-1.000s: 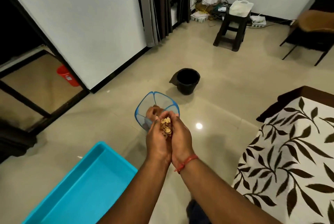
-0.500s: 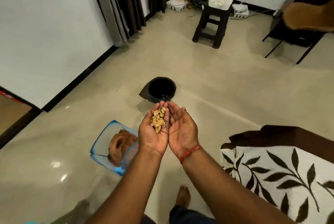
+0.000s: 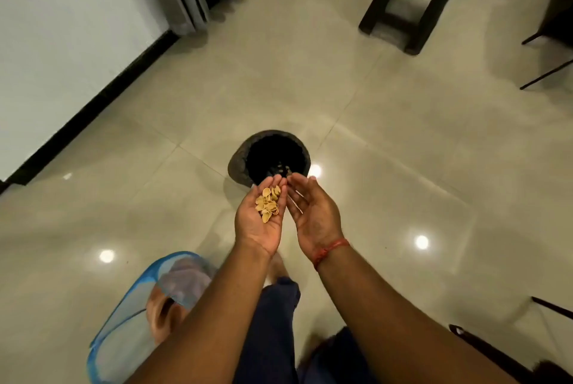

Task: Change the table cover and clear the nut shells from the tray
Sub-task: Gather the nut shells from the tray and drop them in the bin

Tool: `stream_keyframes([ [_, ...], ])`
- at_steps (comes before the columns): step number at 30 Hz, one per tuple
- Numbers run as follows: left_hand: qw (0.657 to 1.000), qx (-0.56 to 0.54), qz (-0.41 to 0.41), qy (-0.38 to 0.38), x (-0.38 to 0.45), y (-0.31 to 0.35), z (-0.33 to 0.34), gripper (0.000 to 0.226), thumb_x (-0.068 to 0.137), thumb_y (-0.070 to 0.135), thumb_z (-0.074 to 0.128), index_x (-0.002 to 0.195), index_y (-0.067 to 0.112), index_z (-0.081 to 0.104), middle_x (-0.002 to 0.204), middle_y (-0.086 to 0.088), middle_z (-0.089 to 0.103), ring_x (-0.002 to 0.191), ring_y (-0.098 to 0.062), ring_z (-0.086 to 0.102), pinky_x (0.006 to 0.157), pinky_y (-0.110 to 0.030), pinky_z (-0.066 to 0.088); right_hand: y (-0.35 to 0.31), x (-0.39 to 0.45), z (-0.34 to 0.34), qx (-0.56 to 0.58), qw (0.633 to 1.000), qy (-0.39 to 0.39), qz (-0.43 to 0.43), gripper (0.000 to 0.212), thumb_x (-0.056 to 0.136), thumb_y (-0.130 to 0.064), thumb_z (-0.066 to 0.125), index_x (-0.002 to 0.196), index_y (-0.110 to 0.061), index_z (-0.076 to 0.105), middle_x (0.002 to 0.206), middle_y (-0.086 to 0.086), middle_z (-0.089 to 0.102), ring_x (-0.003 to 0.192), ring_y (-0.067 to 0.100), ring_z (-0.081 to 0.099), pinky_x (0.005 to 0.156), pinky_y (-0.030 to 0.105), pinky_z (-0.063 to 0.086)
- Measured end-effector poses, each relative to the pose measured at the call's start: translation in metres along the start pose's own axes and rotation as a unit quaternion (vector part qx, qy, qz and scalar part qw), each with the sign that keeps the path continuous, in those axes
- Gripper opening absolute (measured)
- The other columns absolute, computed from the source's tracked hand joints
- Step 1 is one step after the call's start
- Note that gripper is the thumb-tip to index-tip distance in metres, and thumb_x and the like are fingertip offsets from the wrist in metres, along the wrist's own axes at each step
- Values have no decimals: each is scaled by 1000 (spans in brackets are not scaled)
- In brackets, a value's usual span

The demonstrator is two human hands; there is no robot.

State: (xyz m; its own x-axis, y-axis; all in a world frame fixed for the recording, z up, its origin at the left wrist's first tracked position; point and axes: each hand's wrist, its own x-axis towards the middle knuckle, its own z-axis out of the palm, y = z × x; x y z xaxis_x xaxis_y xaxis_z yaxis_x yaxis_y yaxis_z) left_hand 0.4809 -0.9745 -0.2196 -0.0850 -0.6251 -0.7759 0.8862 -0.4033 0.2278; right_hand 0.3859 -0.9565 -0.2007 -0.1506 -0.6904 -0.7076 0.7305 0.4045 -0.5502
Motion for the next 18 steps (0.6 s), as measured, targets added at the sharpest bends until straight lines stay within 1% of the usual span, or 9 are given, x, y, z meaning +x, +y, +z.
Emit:
stream_keyframes([
  [2, 999, 24, -4, 26, 63, -1, 2, 31, 102, 15, 46, 101, -7, 69, 109, -24, 71, 100, -32, 72, 90, -38, 57, 5, 67, -1, -34, 999, 21, 11, 31, 99, -27, 54, 112, -3, 69, 105, 10, 73, 103, 21, 68, 104, 40, 49],
  [4, 997, 47, -7, 65, 127, -5, -5, 30, 102, 16, 47, 102, -6, 66, 105, -23, 71, 96, -31, 72, 87, -38, 59, 15, 135, -10, -69, 996, 39, 29, 29, 99, -25, 54, 111, -4, 69, 95, 6, 72, 93, 16, 67, 96, 36, 52],
  [7, 985, 115, -15, 126, 209, -14, -22, 30, 103, 18, 46, 92, -3, 64, 90, -18, 69, 80, -26, 70, 72, -31, 62, 31, 221, -32, -132, 986, 77, 68, 24, 98, -23, 54, 105, -5, 69, 91, 5, 68, 84, 15, 62, 81, 30, 51],
  [10, 966, 166, -22, 197, 289, -28, -43, 36, 105, 21, 41, 85, -2, 60, 79, -13, 62, 70, -20, 62, 61, -26, 58, 45, 306, -56, -212, 967, 96, 109, 21, 100, -23, 52, 90, -12, 67, 84, 1, 64, 81, 14, 58, 81, 32, 51],
  [12, 956, 186, -23, 225, 331, -33, -55, 35, 106, 19, 39, 81, 0, 55, 75, -11, 54, 65, -17, 56, 56, -25, 55, 51, 351, -66, -246, 955, 93, 135, 22, 102, -24, 50, 96, -10, 65, 85, 3, 62, 81, 15, 59, 82, 32, 54],
  [13, 951, 202, -25, 233, 349, -34, -59, 33, 106, 18, 39, 80, 1, 53, 73, -10, 51, 63, -17, 53, 54, -26, 55, 53, 371, -69, -271, 948, 86, 143, 22, 102, -21, 49, 104, -6, 65, 89, 8, 63, 84, 19, 61, 85, 35, 55],
  [15, 938, 241, -35, 246, 381, -34, -64, 26, 104, 16, 44, 84, 2, 53, 76, -10, 51, 66, -17, 52, 56, -28, 57, 56, 405, -71, -339, 927, 55, 152, 25, 101, -15, 46, 112, -1, 63, 99, 19, 62, 96, 29, 61, 99, 49, 51],
  [16, 930, 267, -40, 248, 393, -33, -67, 21, 103, 17, 47, 91, 2, 56, 83, -11, 54, 73, -18, 56, 62, -30, 58, 58, 416, -70, -371, 916, 41, 146, 21, 101, -14, 45, 104, -6, 64, 95, 15, 60, 97, 30, 58, 101, 52, 49],
  [18, 911, 325, -60, 246, 412, -30, -69, 23, 100, 22, 53, 114, 5, 59, 107, -10, 61, 98, -22, 61, 80, -35, 57, 61, 440, -67, -407, 901, 18, 151, 22, 99, -13, 45, 81, -23, 54, 84, 2, 54, 97, 27, 54, 102, 50, 49],
])
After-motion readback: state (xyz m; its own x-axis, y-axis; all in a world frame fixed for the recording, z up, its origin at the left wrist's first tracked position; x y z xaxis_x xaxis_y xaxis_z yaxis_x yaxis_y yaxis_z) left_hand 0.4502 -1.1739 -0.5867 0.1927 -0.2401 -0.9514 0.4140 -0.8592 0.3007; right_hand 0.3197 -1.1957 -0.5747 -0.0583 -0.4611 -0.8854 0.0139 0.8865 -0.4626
